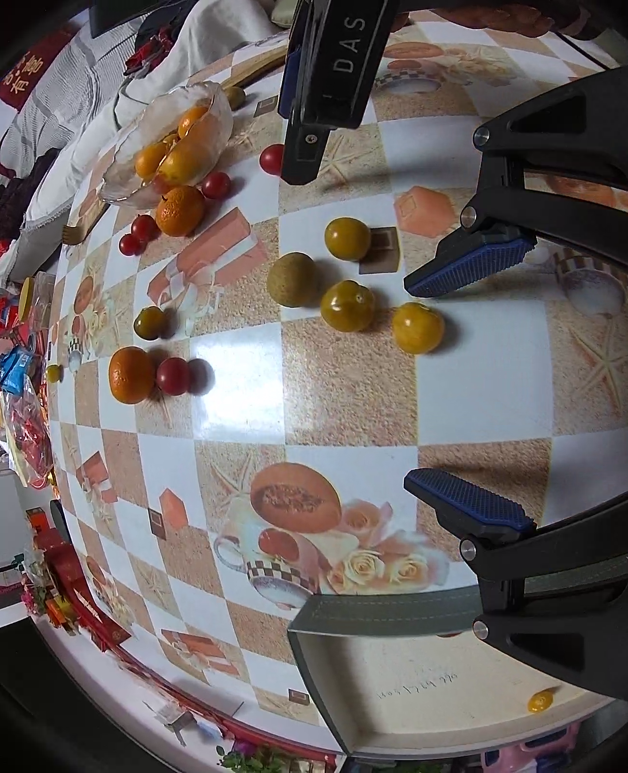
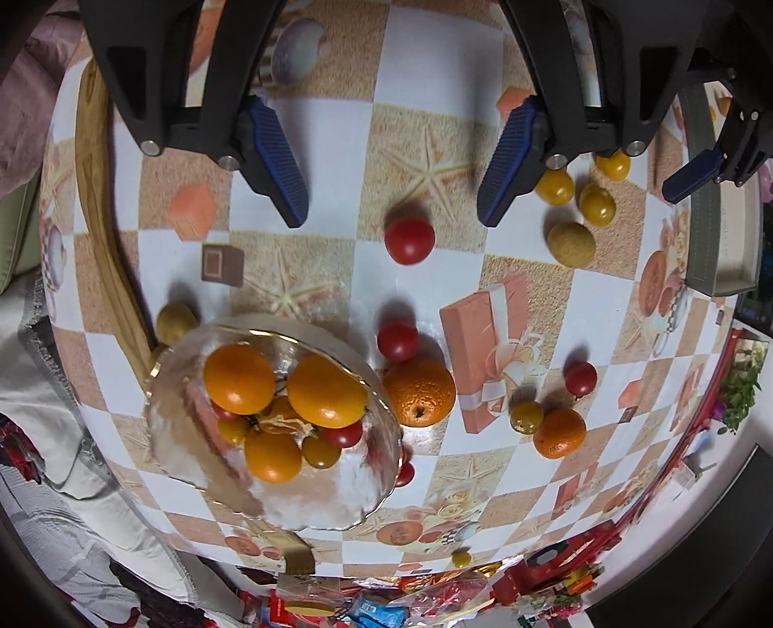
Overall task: Organize fruits
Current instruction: 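Grasp a red tomato with the right tool while the left tool grasps a yellow tomato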
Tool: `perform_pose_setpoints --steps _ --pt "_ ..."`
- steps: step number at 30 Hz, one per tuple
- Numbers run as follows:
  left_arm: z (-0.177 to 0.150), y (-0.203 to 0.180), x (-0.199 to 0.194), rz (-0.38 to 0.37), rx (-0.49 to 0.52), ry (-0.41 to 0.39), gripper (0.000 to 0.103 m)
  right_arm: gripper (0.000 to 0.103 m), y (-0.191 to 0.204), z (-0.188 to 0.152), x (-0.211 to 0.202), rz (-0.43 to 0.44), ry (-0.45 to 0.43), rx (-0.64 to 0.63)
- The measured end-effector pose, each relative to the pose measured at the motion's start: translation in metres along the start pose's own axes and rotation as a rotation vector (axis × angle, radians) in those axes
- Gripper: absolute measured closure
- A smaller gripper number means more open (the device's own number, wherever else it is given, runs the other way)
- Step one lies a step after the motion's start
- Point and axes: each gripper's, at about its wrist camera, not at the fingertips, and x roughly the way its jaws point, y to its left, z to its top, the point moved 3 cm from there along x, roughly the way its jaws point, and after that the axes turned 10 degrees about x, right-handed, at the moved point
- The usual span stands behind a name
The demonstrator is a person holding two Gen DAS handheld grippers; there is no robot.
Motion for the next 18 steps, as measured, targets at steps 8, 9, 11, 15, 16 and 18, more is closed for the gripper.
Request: perform_pose_setpoints --steps 8,9,11,15,16,18 --pt "0.004 -0.007 0.006 0.001 -0.012 0.007 0.034 0.05 0.011 0.002 0.005 -0.034 -0.029 -0.07" --pt "0.005 -0.008 0.005 0.0 -0.01 0.005 0.038 0.056 0.011 0.003 0.005 -0.037 -0.032 -0.072" --pt "0.006 -0.013 0.004 0.002 0.006 0.002 0.045 0.064 0.01 0.004 0.004 -0.036 -0.036 -0.069" --pt "0.007 -0.021 0.001 -0.019 0.024 -0.008 0.071 0.08 0.004 0.007 0.002 -0.004 -0.035 -0.047" --pt "0.008 -0.023 0.001 -0.023 0.027 -0.011 0.079 0.08 0.002 0.007 0.002 0.009 -0.034 -0.038" --pt "0.008 -0.023 0.0 -0.038 0.024 -0.017 0.08 0.08 -0.002 0.006 -0.001 0.034 -0.03 -0.016"
